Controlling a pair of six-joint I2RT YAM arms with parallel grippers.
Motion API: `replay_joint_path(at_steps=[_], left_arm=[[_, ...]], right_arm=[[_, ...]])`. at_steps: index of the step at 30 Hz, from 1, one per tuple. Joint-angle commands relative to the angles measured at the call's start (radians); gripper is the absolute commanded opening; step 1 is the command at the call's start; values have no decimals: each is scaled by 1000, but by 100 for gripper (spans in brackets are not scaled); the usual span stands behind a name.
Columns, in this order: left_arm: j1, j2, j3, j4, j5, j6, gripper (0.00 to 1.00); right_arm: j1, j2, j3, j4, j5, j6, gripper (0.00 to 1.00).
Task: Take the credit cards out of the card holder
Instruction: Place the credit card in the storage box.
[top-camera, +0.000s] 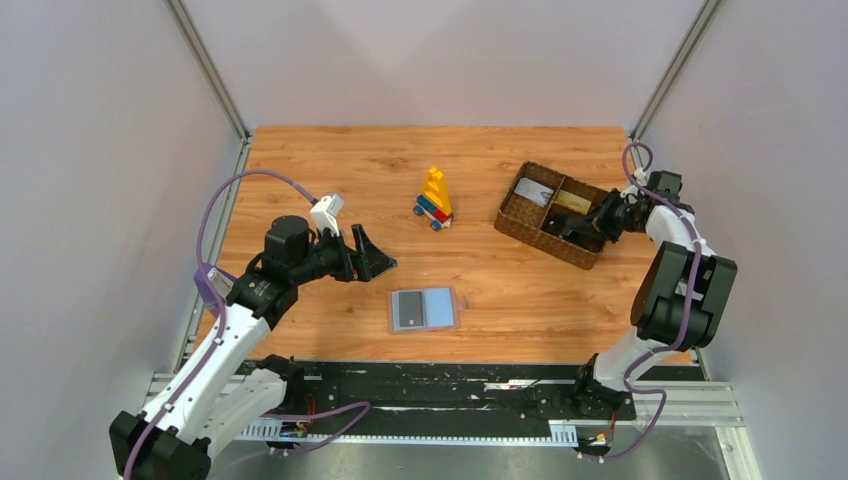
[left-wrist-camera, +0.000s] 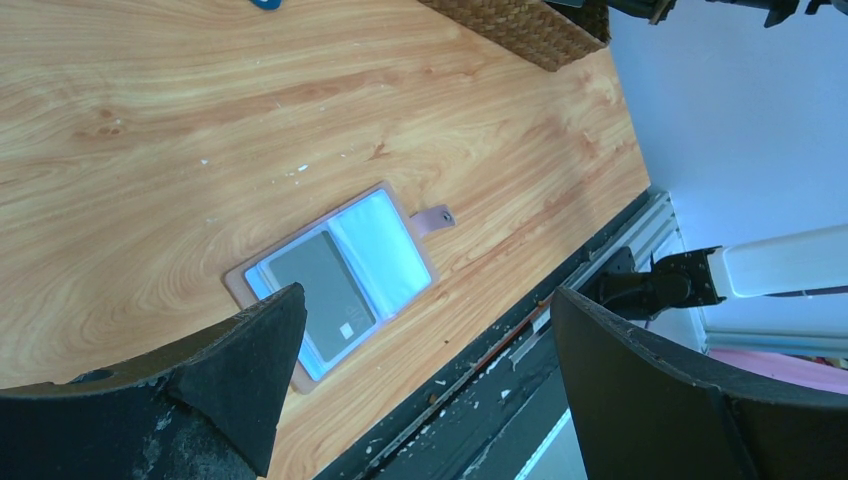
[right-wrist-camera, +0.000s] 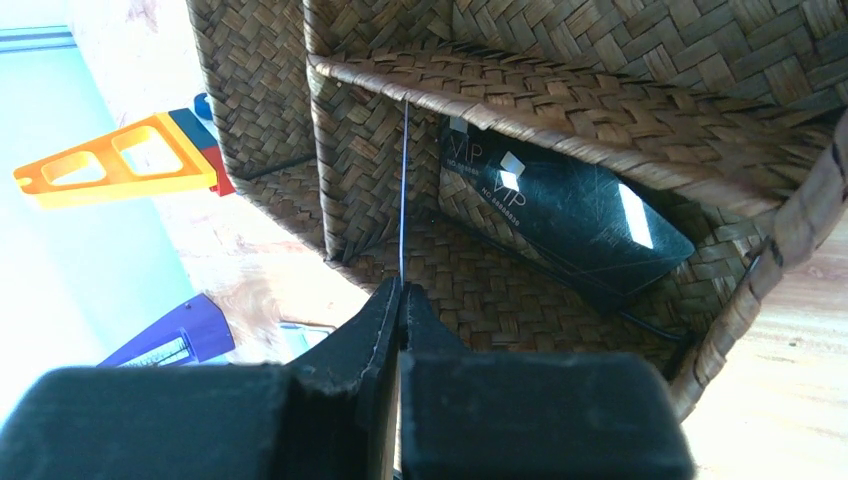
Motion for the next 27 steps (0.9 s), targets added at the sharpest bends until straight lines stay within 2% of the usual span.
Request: replay_joint_path(at_steps=[1, 5, 14, 27], left_arm=[[1, -3, 10, 31, -9, -2, 100], [0, -3, 3, 37, -8, -5, 100], [0, 1, 1, 42, -2, -6, 100], [0, -3, -8, 29, -4, 2, 100]], right_arm=[[2, 35, 53, 24, -28, -34, 0], [3, 69, 64, 28, -27, -50, 1], [14, 127, 87, 50, -13, -53, 13], [28, 142, 128, 38, 88, -27, 21]])
